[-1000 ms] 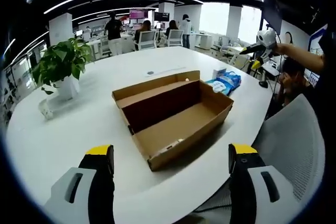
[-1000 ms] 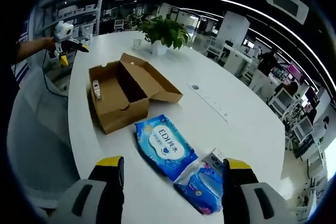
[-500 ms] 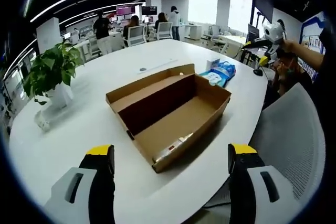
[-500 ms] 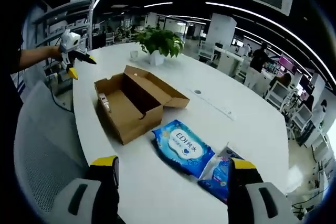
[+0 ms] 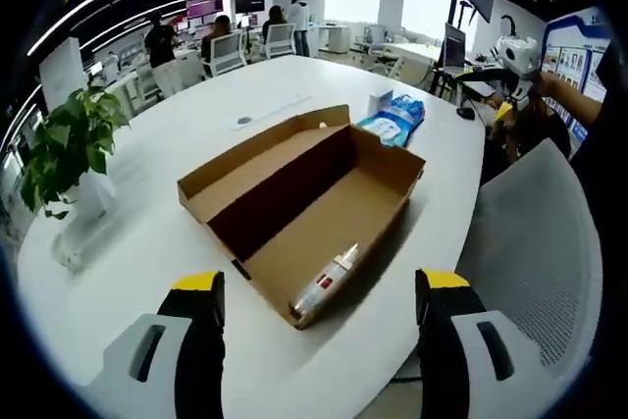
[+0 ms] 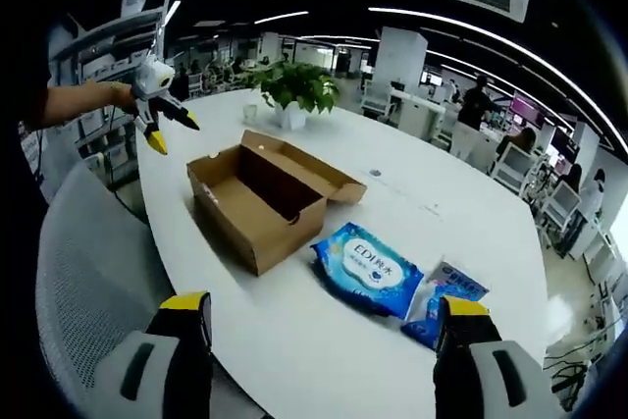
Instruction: Operate the shoe box by opening the lid, removing the specified soft item, and placing it in the target area until the item is outside and the box remains undamaged.
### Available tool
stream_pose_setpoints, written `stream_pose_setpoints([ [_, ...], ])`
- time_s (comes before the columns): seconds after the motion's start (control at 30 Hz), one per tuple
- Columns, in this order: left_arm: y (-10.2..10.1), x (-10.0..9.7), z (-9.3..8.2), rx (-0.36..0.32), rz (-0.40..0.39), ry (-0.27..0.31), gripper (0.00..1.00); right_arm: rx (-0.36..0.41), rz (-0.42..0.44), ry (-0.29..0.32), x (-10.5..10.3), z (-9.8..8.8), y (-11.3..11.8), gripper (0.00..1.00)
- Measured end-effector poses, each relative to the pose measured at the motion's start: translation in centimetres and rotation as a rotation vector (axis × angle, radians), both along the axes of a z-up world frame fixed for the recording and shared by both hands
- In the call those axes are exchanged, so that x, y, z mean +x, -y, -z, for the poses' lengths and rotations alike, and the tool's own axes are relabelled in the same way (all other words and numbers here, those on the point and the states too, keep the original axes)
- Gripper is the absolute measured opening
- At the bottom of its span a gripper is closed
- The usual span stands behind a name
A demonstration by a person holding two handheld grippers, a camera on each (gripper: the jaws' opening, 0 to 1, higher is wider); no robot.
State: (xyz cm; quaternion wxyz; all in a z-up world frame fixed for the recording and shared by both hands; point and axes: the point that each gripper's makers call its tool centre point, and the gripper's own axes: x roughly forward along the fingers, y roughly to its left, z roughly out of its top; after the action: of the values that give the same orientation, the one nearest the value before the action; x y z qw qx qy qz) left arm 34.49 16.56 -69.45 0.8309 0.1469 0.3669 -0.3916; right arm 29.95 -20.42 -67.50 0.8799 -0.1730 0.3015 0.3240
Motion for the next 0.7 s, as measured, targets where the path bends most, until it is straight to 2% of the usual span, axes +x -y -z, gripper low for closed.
stream_pose_setpoints([
  [0.2, 1.0, 1.0, 0.4, 0.048, 0.076, -0.011, 0.8, 0.002, -0.001, -0.011, -1.7, 0.5, -0.7, 0.96],
  [0.43, 2.1, 1.9, 1.7, 0.115, 0.167, -0.034, 0.74, 0.034, 0.039, 0.0, -2.9, 0.0, -1.1, 0.97],
  [0.7, 2.7, 3.8, 2.8, 0.17, 0.227, -0.049, 0.69, 0.062, 0.051, 0.004, -4.1, -1.0, -2.0, 0.97],
])
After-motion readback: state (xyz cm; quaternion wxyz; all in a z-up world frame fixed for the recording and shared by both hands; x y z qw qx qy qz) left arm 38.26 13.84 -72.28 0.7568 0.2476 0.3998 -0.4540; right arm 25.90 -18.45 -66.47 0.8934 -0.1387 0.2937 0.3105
